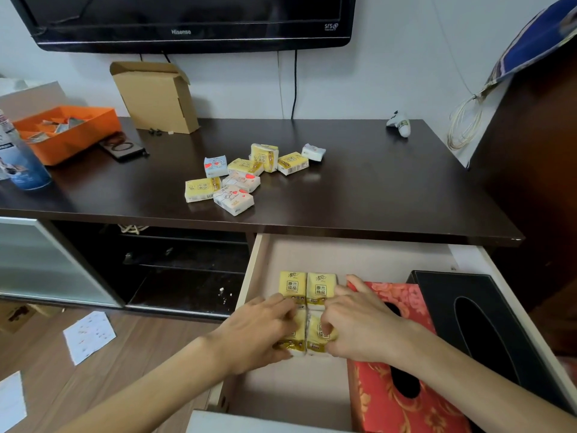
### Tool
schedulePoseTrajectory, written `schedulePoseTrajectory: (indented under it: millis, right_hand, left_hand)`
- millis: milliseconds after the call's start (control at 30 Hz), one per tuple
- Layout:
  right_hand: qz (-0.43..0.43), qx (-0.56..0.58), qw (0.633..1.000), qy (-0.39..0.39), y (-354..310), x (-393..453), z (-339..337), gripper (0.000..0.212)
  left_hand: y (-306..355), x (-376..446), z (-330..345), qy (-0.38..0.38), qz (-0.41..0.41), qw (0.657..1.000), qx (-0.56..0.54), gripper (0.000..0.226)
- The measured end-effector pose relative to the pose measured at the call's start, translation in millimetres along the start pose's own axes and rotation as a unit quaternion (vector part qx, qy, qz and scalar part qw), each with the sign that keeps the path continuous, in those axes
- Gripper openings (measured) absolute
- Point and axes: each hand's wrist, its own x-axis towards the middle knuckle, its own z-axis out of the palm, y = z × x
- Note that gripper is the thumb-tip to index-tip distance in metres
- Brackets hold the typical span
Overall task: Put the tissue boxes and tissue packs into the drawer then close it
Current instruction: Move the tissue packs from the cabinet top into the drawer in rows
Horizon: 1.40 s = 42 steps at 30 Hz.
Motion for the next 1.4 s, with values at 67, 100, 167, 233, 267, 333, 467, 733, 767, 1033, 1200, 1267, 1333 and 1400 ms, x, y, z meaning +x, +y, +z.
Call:
schedulePoseTrajectory:
  millis: [67,100,167,233,267,333,467,733,767,1033,1200,1267,1333,1400]
  right_hand:
    - [0.000,0.000,1.000,-0.001,1,-2,0,0.033]
    - [0.000,0.002,1.000,0.003,1,-2,0,0.035]
    - [-0.003,0.026,0.999,0.022,3,-4,-1,0.035]
    - [-0.006,0.072,0.995,0.071,8,-5,-6,0.030]
    - [-0.004,0.094,0.990,0.103,12,-4,-12,0.028]
    - [0.017,0.135,0.978,0.157,23,-1,-27,0.024]
    - [0.069,0.207,0.950,0.225,50,23,-62,0.013]
    - [0.116,0.279,0.928,0.219,92,142,-126,0.031]
    - [0.117,0.267,0.931,0.219,95,160,-131,0.035]
    - [0.105,0.120,0.971,0.179,116,240,-127,0.048]
    - [0.068,0.077,0.975,0.199,134,215,-112,0.030]
    - [0.061,0.103,0.973,0.198,143,194,-107,0.025]
    - [0.058,0.133,0.970,0.194,150,172,-104,0.026]
    - [0.058,0.152,0.968,0.189,155,150,-103,0.026]
  left_hand:
    - [1,0,-1,-0.007,-0.003,1.000,0.003,0.037]
    - [2,0,-1,-0.007,-0.004,1.000,0.007,0.037]
    - [3,0,-3,-0.001,-0.007,1.000,0.010,0.040]
    - [2,-2,-8,0.025,-0.020,0.999,-0.003,0.044]
    - [-1,-2,-14,0.045,-0.032,0.998,-0.016,0.046]
    - [-11,-3,-30,0.094,-0.059,0.993,-0.045,0.044]
    - [-48,-1,-68,0.162,-0.139,0.975,-0.061,0.037]
    - [-147,58,-116,0.230,-0.290,0.916,-0.156,0.030]
    - [-161,69,-119,0.229,-0.306,0.910,-0.161,0.033]
    - [-237,161,-110,0.182,-0.387,0.892,-0.145,0.048]
    - [-244,192,-96,0.143,-0.383,0.909,-0.083,0.055]
    - [-240,199,-93,0.132,-0.361,0.922,-0.056,0.058]
    - [-235,203,-89,0.119,-0.331,0.935,-0.039,0.057]
    - [-228,205,-86,0.108,-0.303,0.945,-0.052,0.056]
